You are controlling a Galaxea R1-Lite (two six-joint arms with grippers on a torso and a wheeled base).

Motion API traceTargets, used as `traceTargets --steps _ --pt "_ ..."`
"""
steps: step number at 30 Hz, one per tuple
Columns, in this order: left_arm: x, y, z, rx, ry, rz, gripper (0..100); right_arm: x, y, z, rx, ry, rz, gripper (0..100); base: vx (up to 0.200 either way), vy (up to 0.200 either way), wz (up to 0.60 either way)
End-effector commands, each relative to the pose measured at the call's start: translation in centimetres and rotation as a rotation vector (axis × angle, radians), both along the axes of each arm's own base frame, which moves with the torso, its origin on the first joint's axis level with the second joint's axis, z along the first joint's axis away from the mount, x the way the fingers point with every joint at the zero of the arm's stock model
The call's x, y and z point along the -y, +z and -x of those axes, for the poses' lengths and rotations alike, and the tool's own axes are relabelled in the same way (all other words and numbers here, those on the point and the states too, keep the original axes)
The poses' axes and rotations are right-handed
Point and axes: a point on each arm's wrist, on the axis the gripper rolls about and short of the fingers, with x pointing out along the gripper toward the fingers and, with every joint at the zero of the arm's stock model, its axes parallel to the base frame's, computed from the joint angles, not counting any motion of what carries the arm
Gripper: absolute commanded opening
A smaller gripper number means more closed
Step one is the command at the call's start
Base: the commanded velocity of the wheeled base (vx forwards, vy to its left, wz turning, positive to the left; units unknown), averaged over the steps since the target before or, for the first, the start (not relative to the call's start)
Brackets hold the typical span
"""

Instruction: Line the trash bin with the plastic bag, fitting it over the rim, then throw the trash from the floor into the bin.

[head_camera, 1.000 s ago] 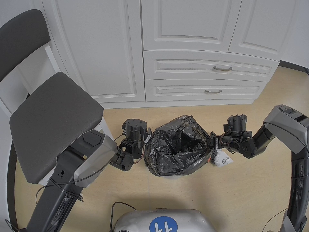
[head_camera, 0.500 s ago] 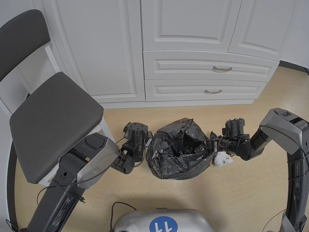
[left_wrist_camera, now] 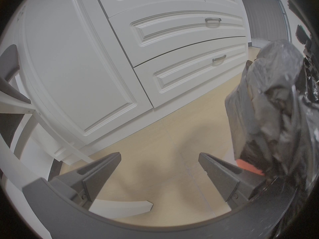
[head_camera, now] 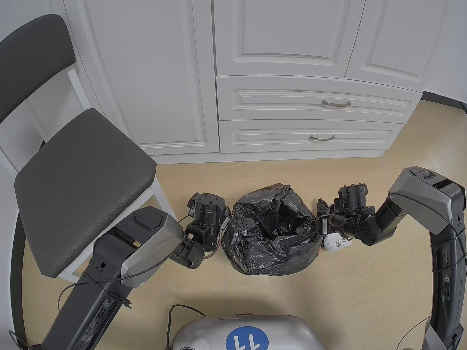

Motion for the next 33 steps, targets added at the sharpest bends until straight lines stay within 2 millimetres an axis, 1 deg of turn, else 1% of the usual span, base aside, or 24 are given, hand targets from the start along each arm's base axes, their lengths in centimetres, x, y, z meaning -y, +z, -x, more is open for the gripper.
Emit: traceTargets --steps 1,4,7,8,9,11,15,16,17,18,19,22,25,28,31,33 --pt "0.0 -0.7 0.1 -0.01 -0.002 -0.005 100 0.0 -0.8 0.0 -0.015 0.001 0.002 100 0.0 0.0 0.0" --pt "0.1 -0.8 0.1 -0.009 -0.002 -0.003 100 0.0 -0.4 -0.1 -0.001 0.0 -0.002 100 0.0 0.0 0.0" --pt "0.1 -0.7 0.1 -0.008 0.0 0.004 100 -0.2 0.6 -0.3 0.03 -0.002 -0.02 100 0.0 0.0 0.0" --pt "0.0 -0.5 0.0 -0.004 0.002 0.012 100 -0.3 1.4 -0.3 0.049 -0.003 -0.028 100 0.0 0.0 0.0" --pt "0.0 -0.2 0.0 0.001 0.003 0.019 100 -0.3 1.7 -0.3 0.057 -0.006 -0.038 100 0.0 0.0 0.0" --pt "0.0 0.0 0.1 0.007 0.004 0.024 100 -0.5 2.0 -0.4 0.064 -0.01 -0.05 100 0.0 0.0 0.0" --pt "-0.8 0.9 0.6 0.002 0.013 0.02 100 -0.9 2.4 -1.1 0.111 -0.027 -0.097 100 0.0 0.0 0.0" --pt "-1.1 1.1 1.2 -0.015 0.012 0.012 100 -1.0 2.5 -1.6 0.145 -0.033 -0.115 100 0.0 0.0 0.0" --pt "-1.1 1.1 1.2 -0.015 0.012 0.012 100 -1.0 2.5 -1.6 0.145 -0.033 -0.115 100 0.0 0.0 0.0" --pt "-1.2 1.2 1.7 -0.025 0.009 0.007 100 -1.1 2.7 -1.9 0.17 -0.039 -0.13 100 0.0 0.0 0.0" --pt "-1.5 1.2 2.4 -0.037 0.007 -0.002 100 -1.2 3.5 -2.3 0.213 -0.052 -0.167 100 0.0 0.0 0.0" --pt "-1.7 0.9 3.3 -0.064 0.001 -0.017 100 -1.2 4.7 -2.5 0.254 -0.074 -0.21 100 0.0 0.0 0.0" --pt "-1.1 0.3 4.5 -0.082 -0.02 -0.026 100 -1.1 6.8 -1.8 0.288 -0.073 -0.225 100 0.0 0.0 0.0" --pt "-0.4 -0.2 5.6 -0.091 -0.046 -0.034 100 -1.5 8.1 -0.6 0.29 -0.055 -0.226 100 0.0 0.0 0.0" --pt "0.0 -0.6 6.6 -0.113 -0.063 -0.049 100 -2.5 9.0 1.3 0.27 -0.009 -0.227 100 0.0 0.0 0.0" --pt "0.1 -0.9 7.1 -0.126 -0.07 -0.056 100 -3.8 9.0 2.6 0.25 0.028 -0.224 100 0.0 0.0 0.0"
